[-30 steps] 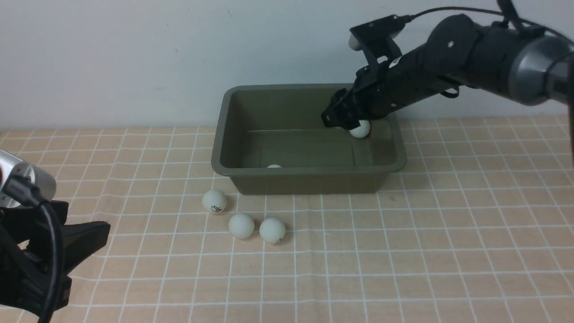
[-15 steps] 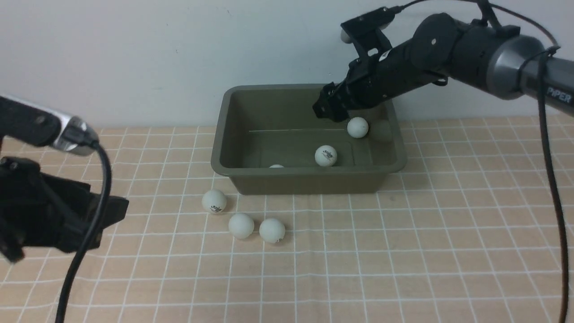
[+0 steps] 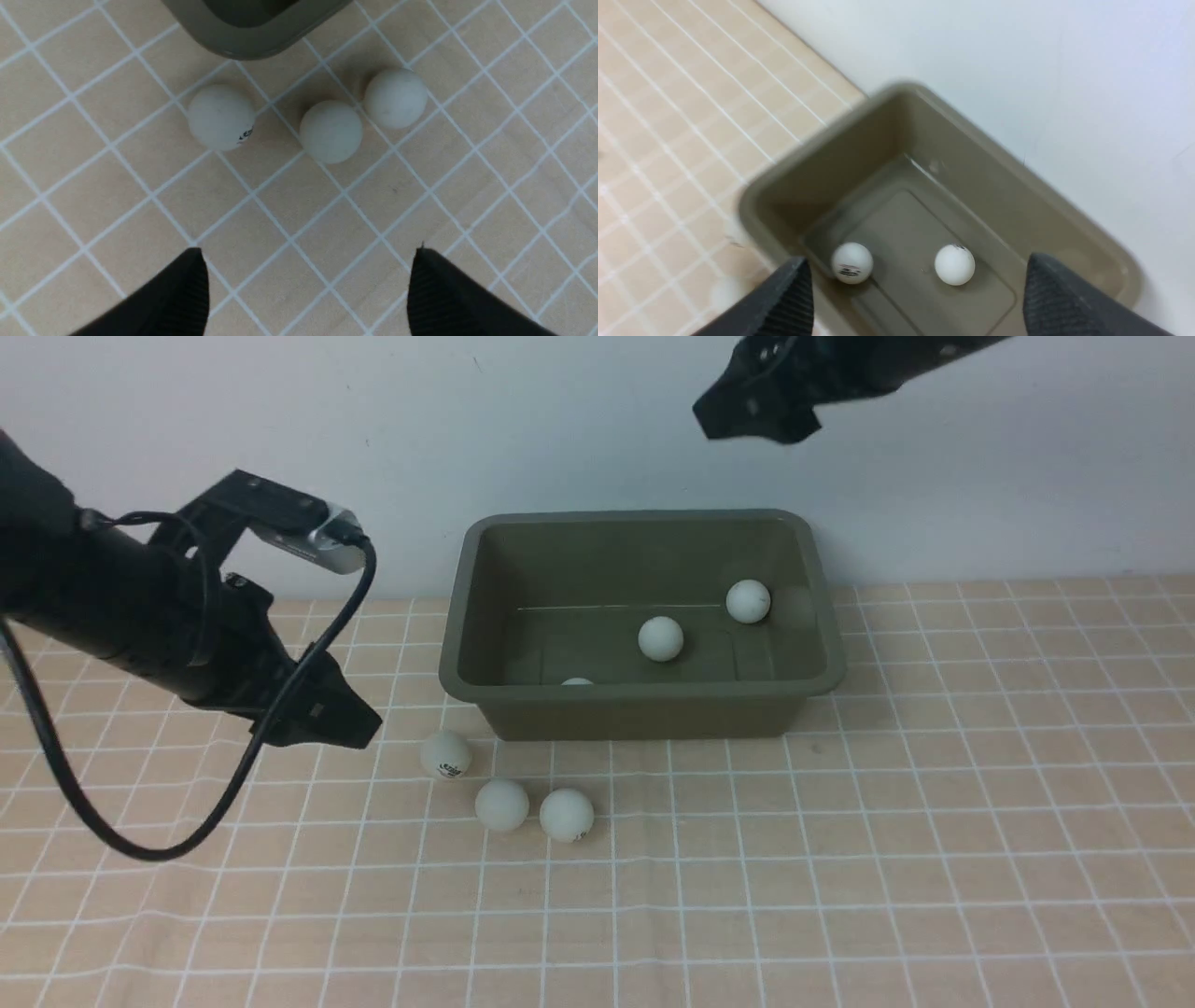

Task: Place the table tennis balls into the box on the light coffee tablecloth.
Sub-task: 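Reach for and grasp a ping pong ball on the table beside the basket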

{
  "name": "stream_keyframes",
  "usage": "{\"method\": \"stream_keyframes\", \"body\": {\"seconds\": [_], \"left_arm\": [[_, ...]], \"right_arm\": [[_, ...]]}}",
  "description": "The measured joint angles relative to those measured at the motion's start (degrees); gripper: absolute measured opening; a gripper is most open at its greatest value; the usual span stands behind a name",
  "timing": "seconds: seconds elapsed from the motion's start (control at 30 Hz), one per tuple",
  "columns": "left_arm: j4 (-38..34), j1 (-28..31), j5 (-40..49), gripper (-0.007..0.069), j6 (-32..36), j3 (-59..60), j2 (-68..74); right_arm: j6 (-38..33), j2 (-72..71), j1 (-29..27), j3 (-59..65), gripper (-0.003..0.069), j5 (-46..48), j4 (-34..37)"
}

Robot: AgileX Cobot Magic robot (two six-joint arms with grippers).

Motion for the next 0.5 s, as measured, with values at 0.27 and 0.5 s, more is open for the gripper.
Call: {"method": "stream_keyframes", "body": {"seconds": [0.27,0.5], "left_arm": [[-1.2,-0.1,-5.0,0.0477,6.1,-2.2,7.6],[-4.0,-0.1,-10.0,0.0477,10.4,-3.3,15.5]], "right_arm": [[0.1,-12.4,0.0,-0.4,0.0547,6.6,0.0],[1.2,-18.0,0.0,-0.4,0.0547,9.8,0.0]]}}
